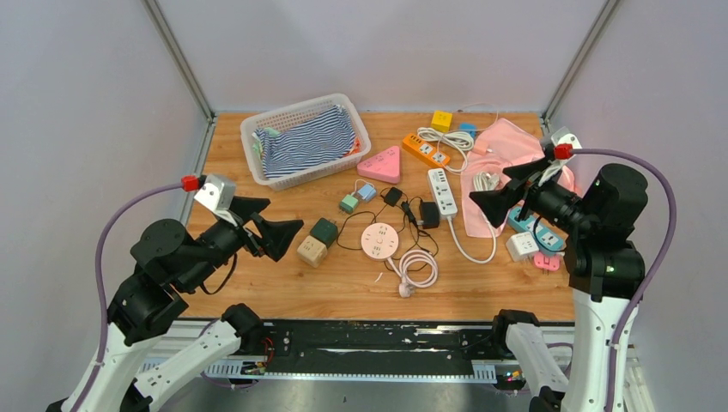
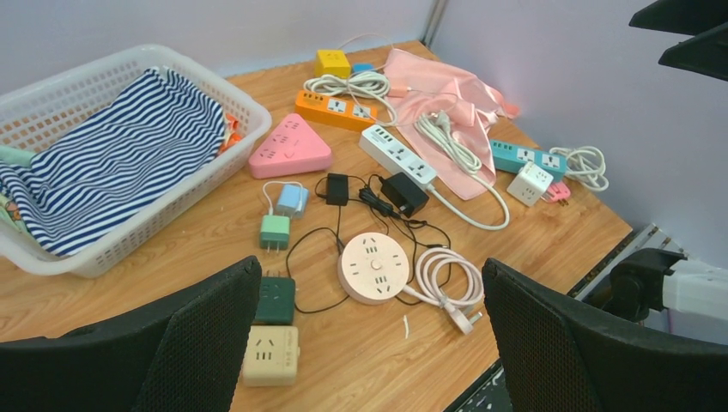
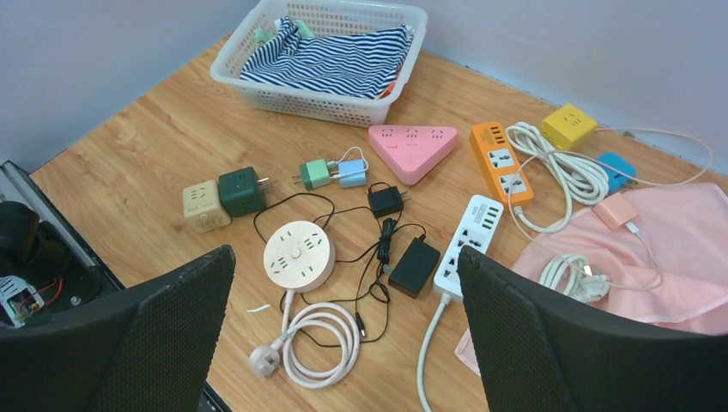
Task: Pull the plug off the socket
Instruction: Reset both arms
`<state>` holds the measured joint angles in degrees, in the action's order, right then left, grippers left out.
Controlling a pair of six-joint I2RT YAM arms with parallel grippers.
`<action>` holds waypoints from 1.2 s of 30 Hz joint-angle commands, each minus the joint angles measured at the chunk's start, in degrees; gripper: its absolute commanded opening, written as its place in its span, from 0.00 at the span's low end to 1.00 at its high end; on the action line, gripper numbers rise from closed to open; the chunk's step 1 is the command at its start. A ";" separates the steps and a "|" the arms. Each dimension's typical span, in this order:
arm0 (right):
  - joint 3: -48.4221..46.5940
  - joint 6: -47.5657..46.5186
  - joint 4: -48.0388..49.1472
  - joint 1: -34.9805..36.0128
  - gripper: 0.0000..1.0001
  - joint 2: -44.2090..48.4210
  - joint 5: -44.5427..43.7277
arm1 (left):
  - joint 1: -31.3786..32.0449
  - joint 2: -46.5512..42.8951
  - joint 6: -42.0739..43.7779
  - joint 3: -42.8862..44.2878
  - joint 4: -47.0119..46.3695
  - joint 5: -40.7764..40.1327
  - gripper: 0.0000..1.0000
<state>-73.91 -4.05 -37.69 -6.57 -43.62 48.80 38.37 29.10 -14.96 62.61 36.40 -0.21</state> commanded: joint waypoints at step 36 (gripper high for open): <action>3.63 1.28 5.97 -8.64 1.00 -9.59 5.19 | -0.31 -1.31 10.04 -7.31 -5.59 -4.09 1.00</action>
<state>-68.18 -0.14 -30.63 -11.77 -53.91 48.56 38.37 27.79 -7.18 56.49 31.57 -3.27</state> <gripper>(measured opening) 0.999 0.997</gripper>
